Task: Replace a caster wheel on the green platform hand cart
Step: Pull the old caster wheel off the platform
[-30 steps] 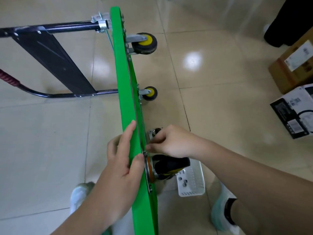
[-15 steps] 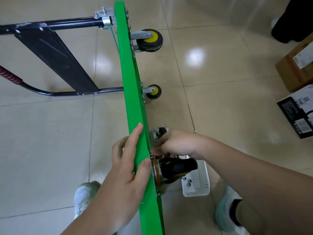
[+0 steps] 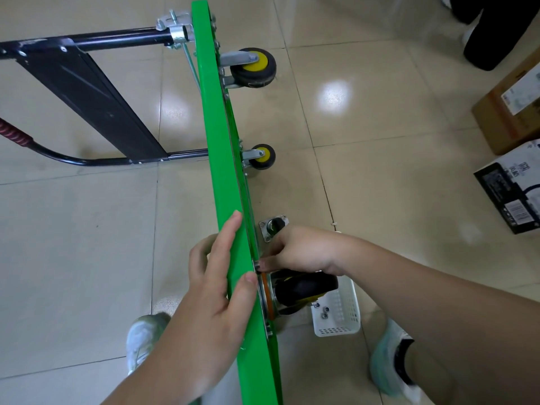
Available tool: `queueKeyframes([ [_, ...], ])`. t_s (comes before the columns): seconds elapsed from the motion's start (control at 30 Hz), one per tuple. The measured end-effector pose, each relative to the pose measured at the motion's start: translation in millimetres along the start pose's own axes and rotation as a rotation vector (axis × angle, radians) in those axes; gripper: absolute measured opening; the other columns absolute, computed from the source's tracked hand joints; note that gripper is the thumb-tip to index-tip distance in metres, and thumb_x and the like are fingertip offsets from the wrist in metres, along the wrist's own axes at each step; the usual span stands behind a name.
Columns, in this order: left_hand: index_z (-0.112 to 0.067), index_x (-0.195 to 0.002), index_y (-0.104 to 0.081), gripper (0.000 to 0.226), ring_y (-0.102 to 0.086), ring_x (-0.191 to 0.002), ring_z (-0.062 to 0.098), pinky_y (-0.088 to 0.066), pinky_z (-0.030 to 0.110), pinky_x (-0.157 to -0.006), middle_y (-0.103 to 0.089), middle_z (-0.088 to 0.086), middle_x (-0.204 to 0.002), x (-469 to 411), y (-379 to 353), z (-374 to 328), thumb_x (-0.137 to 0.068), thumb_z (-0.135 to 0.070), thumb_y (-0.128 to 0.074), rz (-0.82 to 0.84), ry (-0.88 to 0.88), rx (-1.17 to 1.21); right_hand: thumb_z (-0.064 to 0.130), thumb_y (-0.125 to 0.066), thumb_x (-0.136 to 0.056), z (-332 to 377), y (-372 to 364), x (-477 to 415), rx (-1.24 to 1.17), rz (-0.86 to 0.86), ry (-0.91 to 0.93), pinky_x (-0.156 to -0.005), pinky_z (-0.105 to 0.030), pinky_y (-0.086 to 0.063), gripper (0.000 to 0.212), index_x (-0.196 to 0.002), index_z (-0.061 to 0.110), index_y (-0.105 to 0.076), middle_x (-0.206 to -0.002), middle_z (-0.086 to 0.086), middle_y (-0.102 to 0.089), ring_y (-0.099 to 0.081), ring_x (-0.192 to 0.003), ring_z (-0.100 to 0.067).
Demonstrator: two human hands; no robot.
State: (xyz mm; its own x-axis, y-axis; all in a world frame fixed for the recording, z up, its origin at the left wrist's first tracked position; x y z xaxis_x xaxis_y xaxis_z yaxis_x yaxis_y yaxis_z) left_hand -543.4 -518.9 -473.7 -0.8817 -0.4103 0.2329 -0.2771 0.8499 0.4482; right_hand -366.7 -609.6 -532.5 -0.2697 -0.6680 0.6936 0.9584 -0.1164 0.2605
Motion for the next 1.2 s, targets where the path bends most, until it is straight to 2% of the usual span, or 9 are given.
queueKeyframes([
  [0.13,-0.081,-0.138,-0.006,0.065,-0.049,-0.091,-0.026,-0.035,-0.005,-0.078,-0.021,-0.046,-0.13,-0.2,0.4,-0.5,-0.083,-0.065,-0.037,0.002,-0.009,0.0,0.049,-0.079,-0.075,-1.6,2.1,-1.6,-0.059,0.037,0.012,-0.091,-0.039,-0.056,0.034,-0.097,0.023,-0.077,-0.09,0.004,-0.077,-0.072,-0.093,-0.018],
  [0.27,-0.082,-0.138,-0.005,0.065,-0.049,-0.083,-0.026,-0.036,-0.004,-0.077,-0.021,-0.045,-0.13,-0.2,1.3,0.0,-0.083,-0.066,-0.036,0.01,-0.005,-0.005,0.053,-0.071,-0.085,-3.0,1.9,0.0,-0.023,0.04,-0.007,-0.085,-0.037,-0.056,0.038,-0.093,0.017,-0.077,-0.088,-0.002,-0.077,-0.073,-0.089,-0.022],
  [0.37,-0.081,-0.138,-0.005,0.066,-0.048,-0.081,-0.026,-0.036,-0.004,-0.077,-0.021,-0.046,-0.13,-0.2,1.0,1.3,-0.081,-0.068,-0.035,0.01,-0.008,-0.01,0.046,-0.077,-0.082,-2.7,2.8,-1.6,-0.005,0.021,0.01,-0.077,-0.033,-0.056,0.027,-0.088,0.02,-0.077,-0.082,0.002,-0.076,-0.072,-0.082,-0.02],
  [0.5,-0.081,-0.138,-0.005,0.065,-0.049,-0.088,-0.027,-0.035,-0.005,-0.077,-0.021,-0.047,-0.128,0.4,-0.1,2.0,-0.088,-0.056,-0.039,0.012,-0.021,-0.014,0.041,-0.081,-0.079,-4.5,2.5,-4.4,-0.074,0.046,0.009,-0.088,-0.04,-0.056,0.026,-0.097,0.022,-0.076,-0.094,-0.002,-0.077,-0.072,-0.095,-0.025],
  [0.57,-0.081,-0.139,-0.005,0.065,-0.049,-0.094,-0.026,-0.035,-0.005,-0.078,-0.021,-0.048,-0.127,0.2,0.2,1.2,-0.085,-0.062,-0.037,0.014,-0.02,-0.013,0.046,-0.078,-0.08,-4.7,2.4,-3.9,-0.1,0.065,0.004,-0.086,-0.038,-0.057,0.031,-0.096,0.019,-0.077,-0.09,-0.001,-0.077,-0.072,-0.09,-0.021],
  [0.7,-0.081,-0.139,-0.006,0.068,-0.048,-0.088,-0.028,-0.034,-0.005,-0.079,-0.022,-0.047,-0.128,-0.4,0.9,0.6,-0.077,-0.07,-0.032,0.007,-0.016,-0.003,0.048,-0.073,-0.086,-2.8,3.8,-0.1,-0.033,0.062,0.001,-0.06,-0.022,-0.047,0.031,-0.076,0.019,-0.074,-0.061,0.01,-0.068,-0.062,-0.057,-0.004],
  [0.87,-0.081,-0.138,-0.006,0.065,-0.047,-0.08,-0.027,-0.036,-0.004,-0.076,-0.022,-0.047,-0.128,0.3,-0.5,2.2,-0.085,-0.062,-0.039,0.005,-0.018,-0.006,0.044,-0.08,-0.079,-3.8,1.2,-3.1,-0.053,0.059,-0.004,-0.079,-0.036,-0.056,0.027,-0.087,0.018,-0.077,-0.076,0.002,-0.073,-0.067,-0.074,-0.016],
  [1.0,-0.082,-0.137,-0.006,0.066,-0.048,-0.08,-0.027,-0.036,-0.005,-0.076,-0.023,-0.046,-0.127,0.1,-0.3,2.2,-0.087,-0.057,-0.04,0.006,-0.018,-0.01,0.052,-0.074,-0.08,-4.4,1.0,-4.4,-0.084,0.092,-0.017,-0.094,-0.046,-0.056,0.039,-0.095,0.015,-0.076,-0.093,-0.005,-0.077,-0.072,-0.093,-0.027],
  [1.2,-0.081,-0.138,-0.006,0.066,-0.048,-0.083,-0.027,-0.034,-0.005,-0.075,-0.023,-0.045,-0.128,0.0,-0.7,1.4,-0.088,-0.052,-0.039,0.014,-0.017,-0.009,0.054,-0.068,-0.088,-0.6,2.2,-1.6,0.022,0.086,-0.016,-0.072,-0.03,-0.053,0.041,-0.09,0.013,-0.075,-0.078,-0.001,-0.073,-0.066,-0.07,-0.017],
])
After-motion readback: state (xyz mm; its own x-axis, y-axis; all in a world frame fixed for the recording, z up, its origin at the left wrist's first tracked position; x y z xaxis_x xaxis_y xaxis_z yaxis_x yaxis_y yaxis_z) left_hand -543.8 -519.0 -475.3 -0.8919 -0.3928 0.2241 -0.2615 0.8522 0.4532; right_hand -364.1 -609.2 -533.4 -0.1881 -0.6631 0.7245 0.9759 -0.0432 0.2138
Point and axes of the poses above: each hand's wrist, its own x-axis away from the middle knuckle, its own y-axis out of the back of the hand, z = x × y, the point moved 1 cm from there along -x, towards the middle knuckle
